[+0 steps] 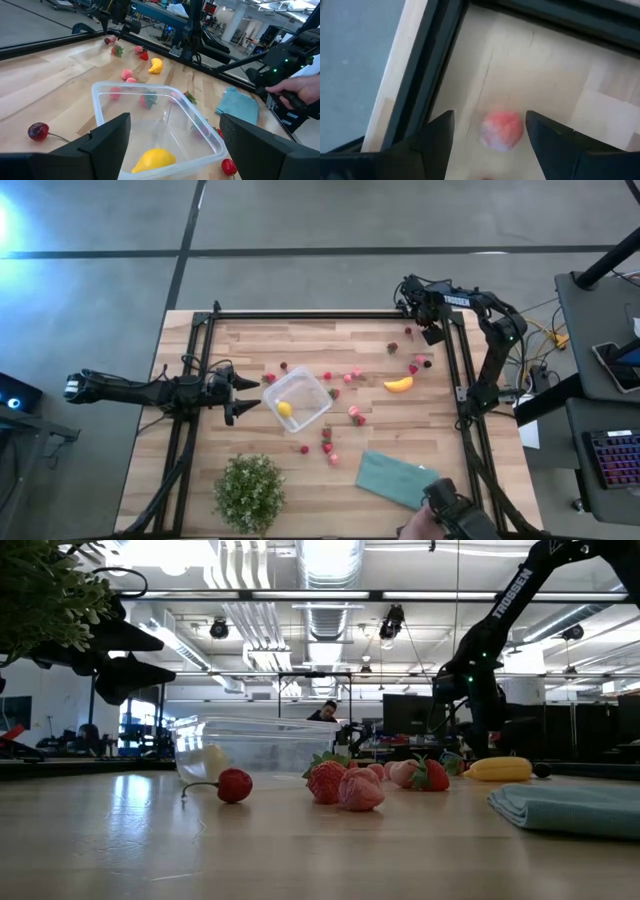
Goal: Pick and placing Produce into tupperware
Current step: Put the pink peach into the transparent bin
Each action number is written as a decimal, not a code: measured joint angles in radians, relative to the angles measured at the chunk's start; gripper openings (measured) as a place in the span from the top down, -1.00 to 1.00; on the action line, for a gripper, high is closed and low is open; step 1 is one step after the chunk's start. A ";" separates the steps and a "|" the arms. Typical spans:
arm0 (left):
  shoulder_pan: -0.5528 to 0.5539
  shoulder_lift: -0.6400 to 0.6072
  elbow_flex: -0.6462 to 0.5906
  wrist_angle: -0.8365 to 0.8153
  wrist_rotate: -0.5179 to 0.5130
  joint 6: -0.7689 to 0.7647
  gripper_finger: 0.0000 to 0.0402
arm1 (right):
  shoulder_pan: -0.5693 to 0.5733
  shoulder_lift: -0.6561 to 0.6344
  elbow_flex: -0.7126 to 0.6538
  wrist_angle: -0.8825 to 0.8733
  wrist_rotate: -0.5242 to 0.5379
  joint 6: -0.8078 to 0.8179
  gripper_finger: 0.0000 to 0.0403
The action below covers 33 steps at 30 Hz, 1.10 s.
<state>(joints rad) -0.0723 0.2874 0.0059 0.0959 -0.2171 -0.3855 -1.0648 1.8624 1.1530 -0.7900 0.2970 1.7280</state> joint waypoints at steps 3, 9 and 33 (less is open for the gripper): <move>0.000 0.000 0.000 0.000 0.000 0.000 -0.46 | 0.003 0.001 -0.002 -0.003 0.008 -0.003 -0.18; 0.000 0.000 0.000 0.000 0.000 0.000 -0.46 | 0.002 0.001 -0.007 0.000 0.011 -0.019 -0.07; 0.000 -0.001 0.000 0.000 0.000 0.000 -0.46 | 0.026 -0.013 -0.017 0.020 0.007 -0.057 0.49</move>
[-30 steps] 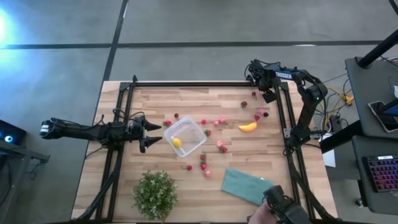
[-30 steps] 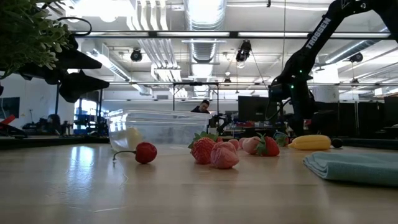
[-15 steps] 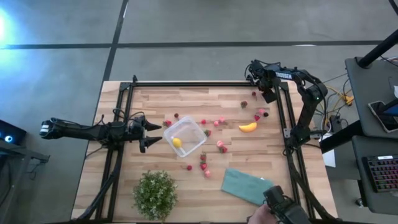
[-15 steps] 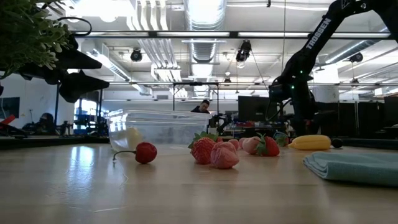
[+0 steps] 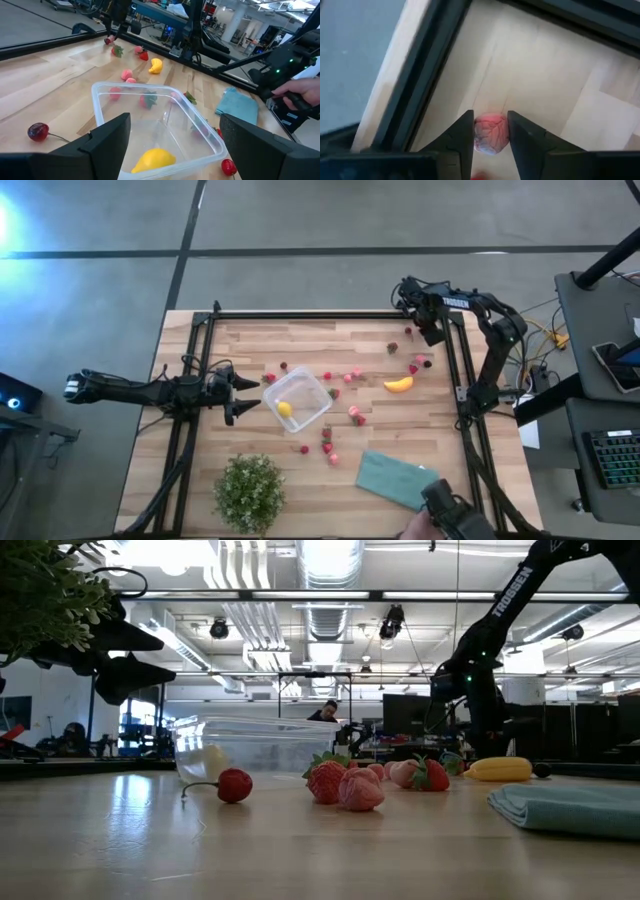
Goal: Pick and placing Produce into tupperware
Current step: Put the pink peach into the transparent bin
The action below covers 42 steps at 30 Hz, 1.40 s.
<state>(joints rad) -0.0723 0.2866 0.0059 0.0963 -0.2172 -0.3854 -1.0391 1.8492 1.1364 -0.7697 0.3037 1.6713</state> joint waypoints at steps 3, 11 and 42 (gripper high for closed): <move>0.000 0.000 0.000 0.000 0.000 0.000 -0.46 | 0.013 -0.036 0.003 0.018 0.003 -0.049 0.49; 0.000 0.000 0.000 0.000 0.000 0.000 -0.46 | 0.138 -0.175 0.003 0.068 -0.066 -0.373 0.49; 0.000 0.000 0.000 -0.001 0.000 0.000 -0.46 | 0.882 -0.104 0.004 0.647 -0.464 -0.946 0.49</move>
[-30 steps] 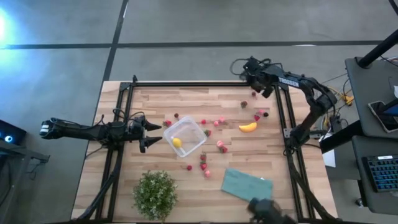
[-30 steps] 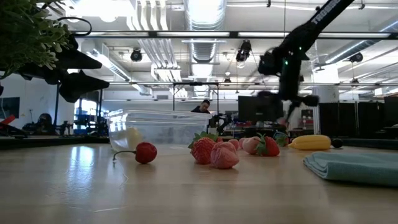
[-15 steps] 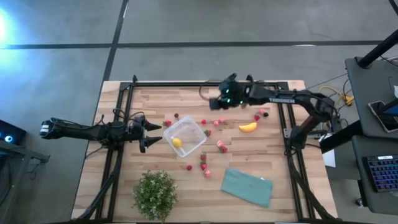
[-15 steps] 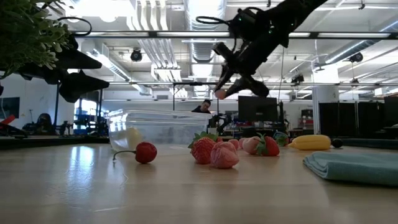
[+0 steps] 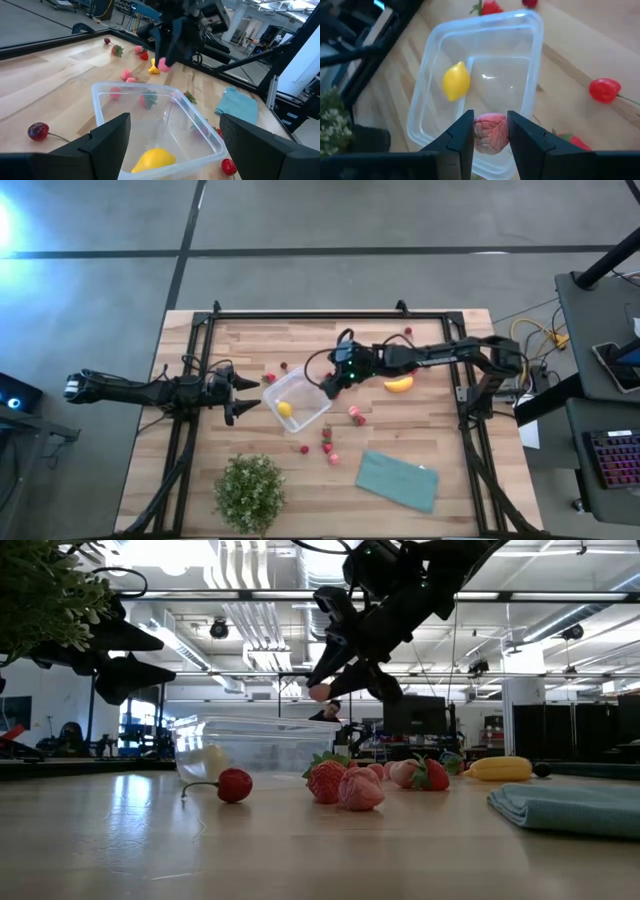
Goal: Pick and placing Produce into tupperware
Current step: Put the pink peach into the transparent bin, then put the black plum into the transparent bin
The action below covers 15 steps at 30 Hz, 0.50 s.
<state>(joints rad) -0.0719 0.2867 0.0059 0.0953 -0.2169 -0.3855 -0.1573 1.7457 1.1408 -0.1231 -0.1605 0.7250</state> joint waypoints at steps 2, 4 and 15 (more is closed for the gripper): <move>0.000 0.000 0.000 0.001 0.000 0.000 -0.46 | 0.006 0.009 0.000 0.013 0.000 -0.025 0.46; 0.000 -0.001 0.000 0.001 0.000 0.000 -0.46 | 0.009 0.018 0.000 0.017 0.001 -0.028 0.42; 0.000 0.000 0.000 0.002 0.000 0.000 -0.46 | 0.009 0.056 0.000 0.060 0.000 -0.031 0.14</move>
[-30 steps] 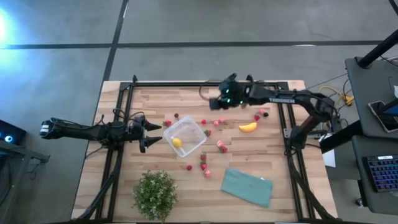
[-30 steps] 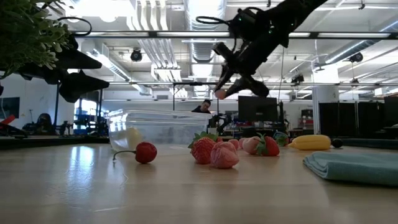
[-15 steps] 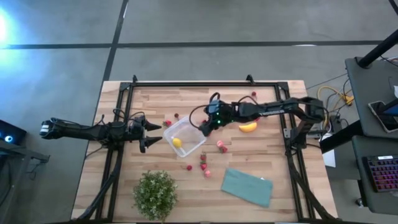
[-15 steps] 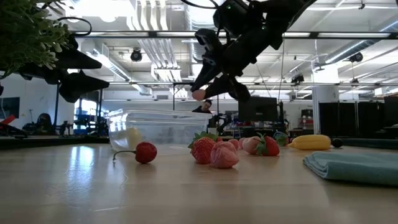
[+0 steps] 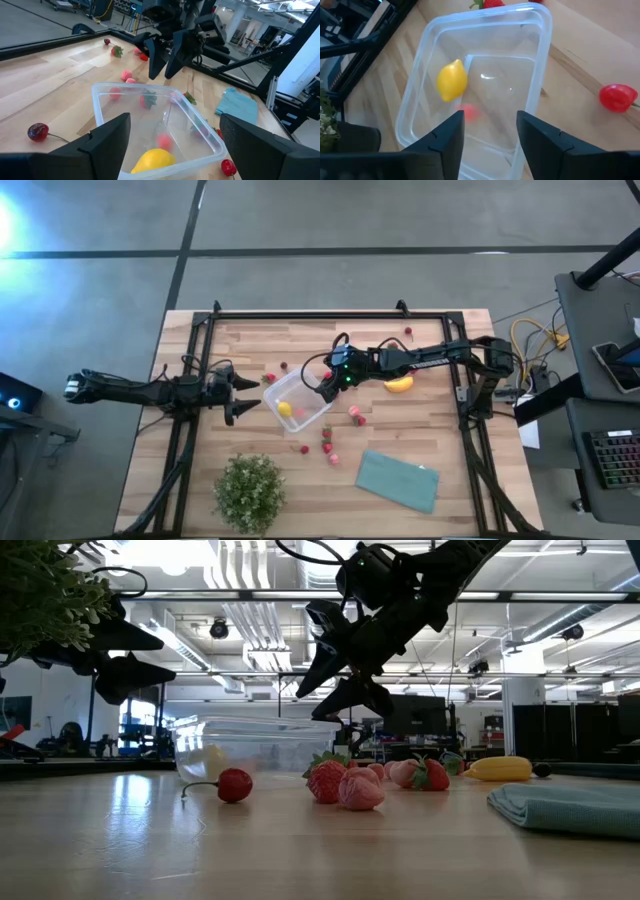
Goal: Pick and placing Produce into tupperware
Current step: Put the black plum into the transparent bin
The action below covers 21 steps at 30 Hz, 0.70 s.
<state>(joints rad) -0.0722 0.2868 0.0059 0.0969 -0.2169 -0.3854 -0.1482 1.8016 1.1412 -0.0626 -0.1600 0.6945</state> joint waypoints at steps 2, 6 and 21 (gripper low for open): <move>0.000 0.000 0.000 -0.001 0.000 0.000 -0.46 | -0.001 0.000 0.000 0.000 0.000 0.009 0.11; 0.000 0.000 0.000 -0.001 0.000 0.000 -0.46 | -0.023 -0.005 0.000 -0.008 0.045 0.044 0.08; 0.000 -0.001 0.000 -0.001 0.000 0.000 -0.46 | -0.189 -0.050 -0.001 0.001 0.063 0.089 0.13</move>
<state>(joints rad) -0.0719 0.2863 0.0059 0.0959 -0.2169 -0.3855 -0.3367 1.7515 1.1402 -0.0611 -0.0974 0.7832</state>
